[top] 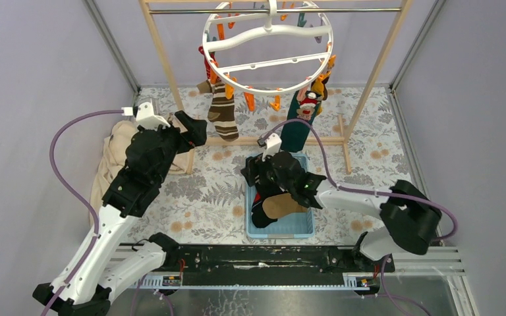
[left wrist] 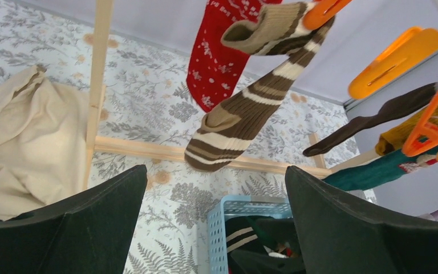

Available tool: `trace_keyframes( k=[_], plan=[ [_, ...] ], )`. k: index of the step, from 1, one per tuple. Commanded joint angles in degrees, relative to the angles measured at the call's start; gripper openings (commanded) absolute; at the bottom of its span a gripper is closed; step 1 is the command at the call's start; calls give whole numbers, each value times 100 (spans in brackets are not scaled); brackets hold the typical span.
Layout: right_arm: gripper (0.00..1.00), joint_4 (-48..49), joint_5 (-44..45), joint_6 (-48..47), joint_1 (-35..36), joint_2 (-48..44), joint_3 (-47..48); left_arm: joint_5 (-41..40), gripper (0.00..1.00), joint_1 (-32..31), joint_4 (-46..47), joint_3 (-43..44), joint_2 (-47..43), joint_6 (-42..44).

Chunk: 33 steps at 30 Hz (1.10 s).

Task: Remove the socks clipped to the hanger
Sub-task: Remove the sock from the hanger.

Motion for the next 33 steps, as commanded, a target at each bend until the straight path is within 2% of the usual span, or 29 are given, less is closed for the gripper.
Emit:
trace_keyframes(
  k=[1, 11, 22, 29, 33],
  plan=[
    [83, 1927, 119, -466, -34, 487, 207, -306, 99, 21, -309, -26, -69, -80],
    [88, 3275, 569, -926, -128, 1662, 772, -231, 99, 39, -410, -34, -172, 42],
    [89, 3341, 1170, -1323, -103, 2394, 1608, -202, 99, 64, -341, -104, -94, 153],
    [90, 3344, 2099, -2577, 328, 2888, 2376, -353, 99, 107, -369, -86, -93, 241],
    [93, 3400, 2251, -3033, 491, 3218, 2805, -349, 99, 135, -445, -37, -58, 281]
  ],
)
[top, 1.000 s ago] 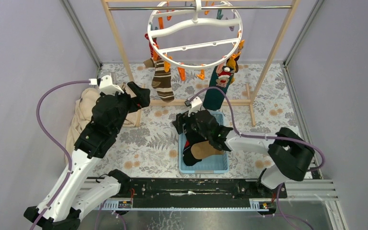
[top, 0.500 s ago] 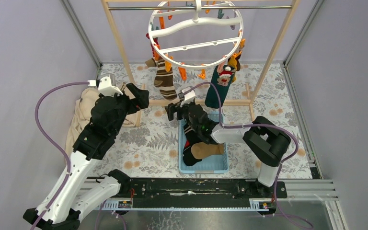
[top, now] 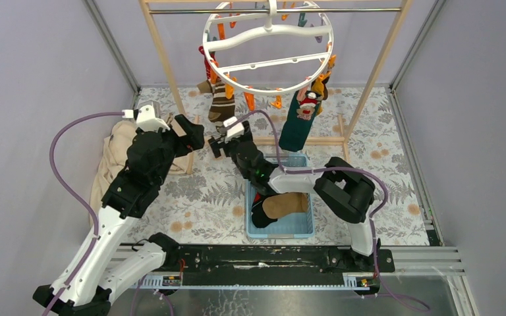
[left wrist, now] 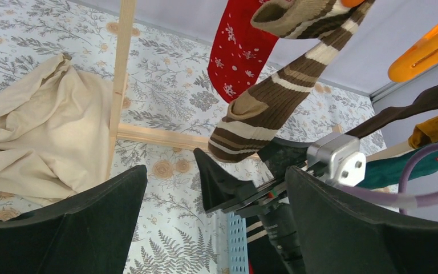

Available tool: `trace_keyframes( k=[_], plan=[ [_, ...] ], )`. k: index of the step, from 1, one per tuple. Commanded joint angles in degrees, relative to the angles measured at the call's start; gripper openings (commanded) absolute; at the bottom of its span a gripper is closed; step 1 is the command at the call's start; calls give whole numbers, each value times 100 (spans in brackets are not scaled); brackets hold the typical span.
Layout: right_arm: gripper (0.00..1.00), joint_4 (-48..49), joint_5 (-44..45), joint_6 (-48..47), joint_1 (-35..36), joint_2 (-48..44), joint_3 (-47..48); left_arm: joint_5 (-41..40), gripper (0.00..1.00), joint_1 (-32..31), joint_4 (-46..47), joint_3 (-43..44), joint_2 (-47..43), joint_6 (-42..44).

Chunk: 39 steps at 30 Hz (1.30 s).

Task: Remove the socks clipped to the hanger
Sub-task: Remove the sock from the hanger.

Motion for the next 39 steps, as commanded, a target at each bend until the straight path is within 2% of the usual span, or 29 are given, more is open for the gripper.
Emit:
trace_keyframes(
  k=[1, 3, 8, 13, 15, 20, 21, 25, 28, 30, 39],
  plan=[
    [93, 390, 535, -844, 235, 257, 609, -169, 99, 65, -18, 21, 5, 163],
    [96, 391, 727, -992, 293, 400, 864, -159, 99, 82, -22, 3, -11, 174],
    [99, 183, 2013, -1311, 317, 820, 1610, -112, 99, 131, -36, -27, -41, 218],
    [98, 41, 2166, -1379, 282, 1013, 2024, -50, 99, 192, -22, -77, -70, 236],
    [90, -64, 2157, -1309, 259, 1027, 2112, -17, 99, 219, -18, -90, -74, 237],
    [52, -101, 1909, -1127, 238, 644, 1758, 68, 99, 289, -11, -128, -126, 232],
    [49, -107, 1807, -1077, 240, 575, 1626, 88, 99, 296, -8, -137, -127, 228],
    [20, -205, 1367, -746, 239, -5, 1081, 192, 99, 321, 14, -140, -131, 194],
    [4, -296, 768, -392, 225, -516, 581, 296, 99, 330, 16, -115, -124, 176],
    [0, -442, 267, -181, 204, -899, 269, 374, 99, 330, 28, -82, -124, 167],
    [0, -1489, -1826, 1034, -125, -2547, -833, 1182, 99, 330, 283, 161, -80, 204]
  ],
)
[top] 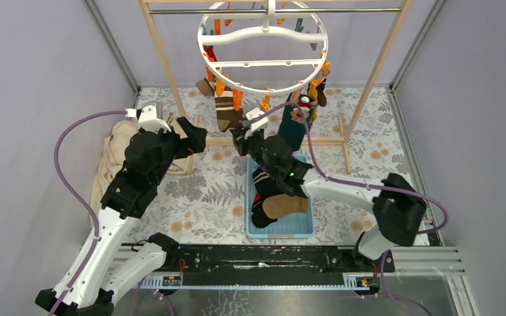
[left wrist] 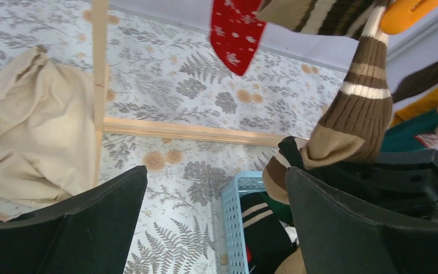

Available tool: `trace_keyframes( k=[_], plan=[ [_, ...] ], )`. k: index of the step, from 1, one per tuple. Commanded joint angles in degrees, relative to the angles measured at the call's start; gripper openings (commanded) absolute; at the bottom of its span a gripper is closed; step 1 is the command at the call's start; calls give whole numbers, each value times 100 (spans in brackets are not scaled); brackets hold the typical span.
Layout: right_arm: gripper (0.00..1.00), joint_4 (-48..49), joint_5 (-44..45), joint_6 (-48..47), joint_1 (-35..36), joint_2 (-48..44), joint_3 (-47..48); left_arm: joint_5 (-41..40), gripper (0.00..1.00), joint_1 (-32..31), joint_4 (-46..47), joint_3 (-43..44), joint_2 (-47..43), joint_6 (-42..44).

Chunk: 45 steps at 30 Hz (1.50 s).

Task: Remove the socks clipped to the hanger
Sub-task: Remove the sock from the hanger.

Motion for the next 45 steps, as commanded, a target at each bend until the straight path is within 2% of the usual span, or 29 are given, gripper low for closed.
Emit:
trace_keyframes(
  k=[1, 10, 22, 33, 45],
  plan=[
    [0, -499, -1378, 837, -225, -766, -277, 571, 99, 30, 372, 282, 6, 91],
    [0, -1496, -2763, 1505, -315, -1692, -401, 967, 99, 30, 537, 655, 87, 179],
    [0, -2282, -3341, 2262, -704, -2622, -576, 1486, 99, 35, 817, 1068, 403, 209],
    [0, -2366, -3880, 3343, -1757, -3384, -1072, 1724, 99, 30, 958, 1110, 481, 78],
    [0, -2525, -4579, 3860, -2978, -3792, -1284, 1905, 99, 30, 1026, 1150, 513, 24]
  ],
)
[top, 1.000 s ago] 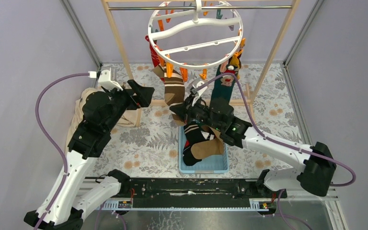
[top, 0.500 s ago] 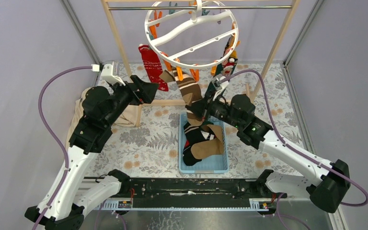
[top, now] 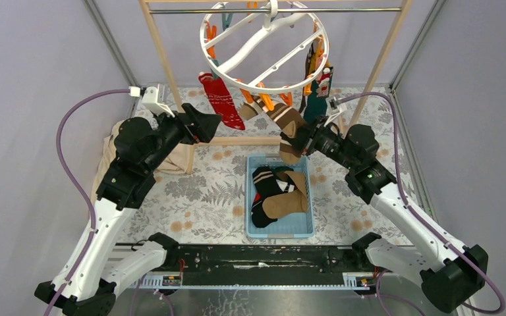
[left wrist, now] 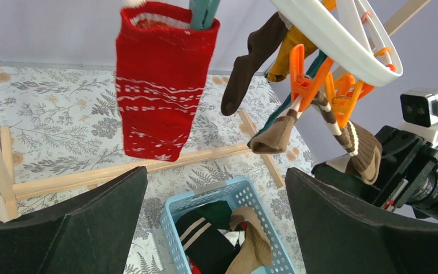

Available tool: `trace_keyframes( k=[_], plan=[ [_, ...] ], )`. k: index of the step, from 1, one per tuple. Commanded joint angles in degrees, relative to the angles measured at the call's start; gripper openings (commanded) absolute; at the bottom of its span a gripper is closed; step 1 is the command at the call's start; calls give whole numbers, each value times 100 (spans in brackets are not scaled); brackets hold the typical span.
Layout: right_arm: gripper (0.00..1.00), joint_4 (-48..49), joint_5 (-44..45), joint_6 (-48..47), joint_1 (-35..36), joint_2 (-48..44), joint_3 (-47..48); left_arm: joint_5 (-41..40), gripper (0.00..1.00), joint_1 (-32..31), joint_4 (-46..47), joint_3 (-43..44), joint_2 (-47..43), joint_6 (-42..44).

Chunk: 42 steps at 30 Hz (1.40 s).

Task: Remove the socks clipped to the hanger
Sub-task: Remove the sock from the hanger.

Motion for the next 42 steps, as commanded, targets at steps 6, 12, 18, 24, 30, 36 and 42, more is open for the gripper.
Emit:
trace_keyframes(
  k=[6, 12, 18, 24, 30, 36, 42],
  plan=[
    [0, 82, -934, 496, -1049, -181, -36, 289, 99, 30, 479, 147, -7, -97],
    [0, 304, -1334, 815, -1512, -38, -41, 502, 99, 30, 756, 44, -12, -260],
    [0, 490, -1631, 1060, -1549, 84, -125, 812, 99, 30, 1205, -124, 84, -552],
    [0, 516, -1943, 1226, -1551, 84, -306, 1033, 99, -22, 1741, -226, 319, -731],
    [0, 333, -2157, 1269, -1551, 79, -368, 865, 99, -371, 1907, -78, 520, -659],
    [0, 211, -2196, 1305, -1541, 52, -285, 381, 99, -918, 1868, 36, 551, -457],
    [0, 106, -2174, 1261, -1547, 27, -238, -300, 99, -1425, 1426, 365, 619, -264]
  ],
)
